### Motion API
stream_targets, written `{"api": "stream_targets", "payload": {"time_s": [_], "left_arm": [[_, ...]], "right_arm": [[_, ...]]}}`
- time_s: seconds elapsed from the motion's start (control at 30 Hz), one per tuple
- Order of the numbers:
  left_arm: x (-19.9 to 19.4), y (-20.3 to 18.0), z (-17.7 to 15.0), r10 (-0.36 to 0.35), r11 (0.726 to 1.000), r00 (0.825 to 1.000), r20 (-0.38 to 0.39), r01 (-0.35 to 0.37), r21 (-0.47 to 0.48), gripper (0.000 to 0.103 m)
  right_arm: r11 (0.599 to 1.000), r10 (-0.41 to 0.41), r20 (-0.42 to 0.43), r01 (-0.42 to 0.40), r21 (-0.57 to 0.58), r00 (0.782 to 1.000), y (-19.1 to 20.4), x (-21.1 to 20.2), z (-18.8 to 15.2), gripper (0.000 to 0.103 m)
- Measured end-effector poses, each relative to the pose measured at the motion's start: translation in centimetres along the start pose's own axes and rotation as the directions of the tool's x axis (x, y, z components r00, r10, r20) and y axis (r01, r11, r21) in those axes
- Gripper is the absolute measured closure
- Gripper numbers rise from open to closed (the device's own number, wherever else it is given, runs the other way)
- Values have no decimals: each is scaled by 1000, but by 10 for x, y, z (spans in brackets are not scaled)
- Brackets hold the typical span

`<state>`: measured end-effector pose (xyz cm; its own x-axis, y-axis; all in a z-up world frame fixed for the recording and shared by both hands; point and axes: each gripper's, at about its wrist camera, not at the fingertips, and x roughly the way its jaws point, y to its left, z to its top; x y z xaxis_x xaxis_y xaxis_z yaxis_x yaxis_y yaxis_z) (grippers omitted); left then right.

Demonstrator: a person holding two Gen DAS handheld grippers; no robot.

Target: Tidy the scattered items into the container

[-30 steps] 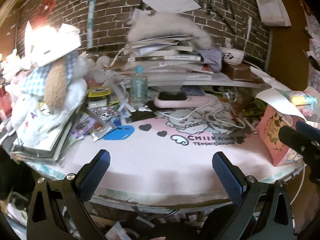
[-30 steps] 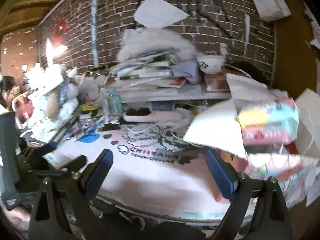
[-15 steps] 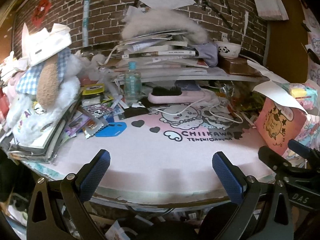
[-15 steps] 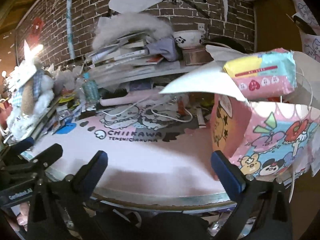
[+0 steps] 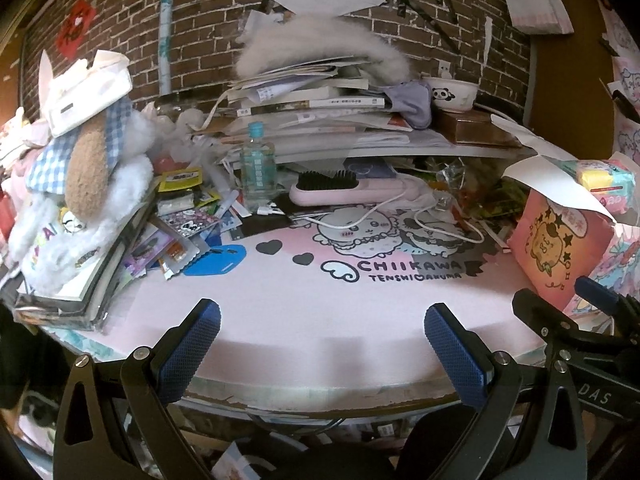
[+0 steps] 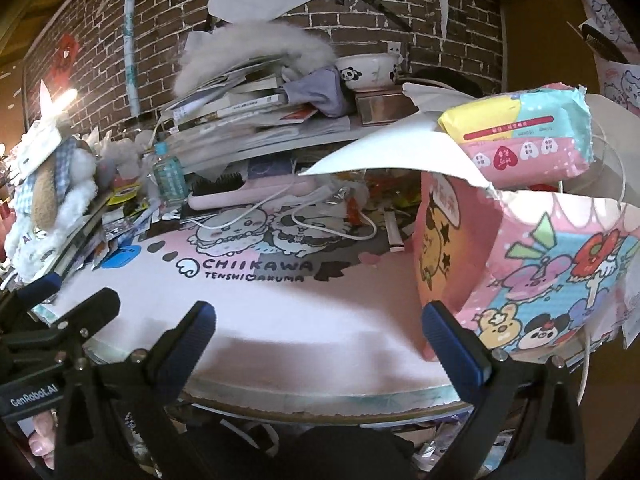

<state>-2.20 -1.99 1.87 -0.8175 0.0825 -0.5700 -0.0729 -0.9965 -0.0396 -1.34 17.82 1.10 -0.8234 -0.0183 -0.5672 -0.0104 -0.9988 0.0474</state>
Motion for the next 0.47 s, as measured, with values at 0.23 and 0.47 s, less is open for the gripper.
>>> {"api": "stream_targets", "payload": {"time_s": [0.23,0.47], "left_arm": [[0,0,-1,-3,1000,1000,2,3,0,1],[1,0,-1,-8,1000,1000,4,8,0,1]], "right_arm": [[1000,-11,7,11,8,1000,-3,-2,1,0],[1000,-10,7,10,11,1000,-3,-2,1,0]]}}
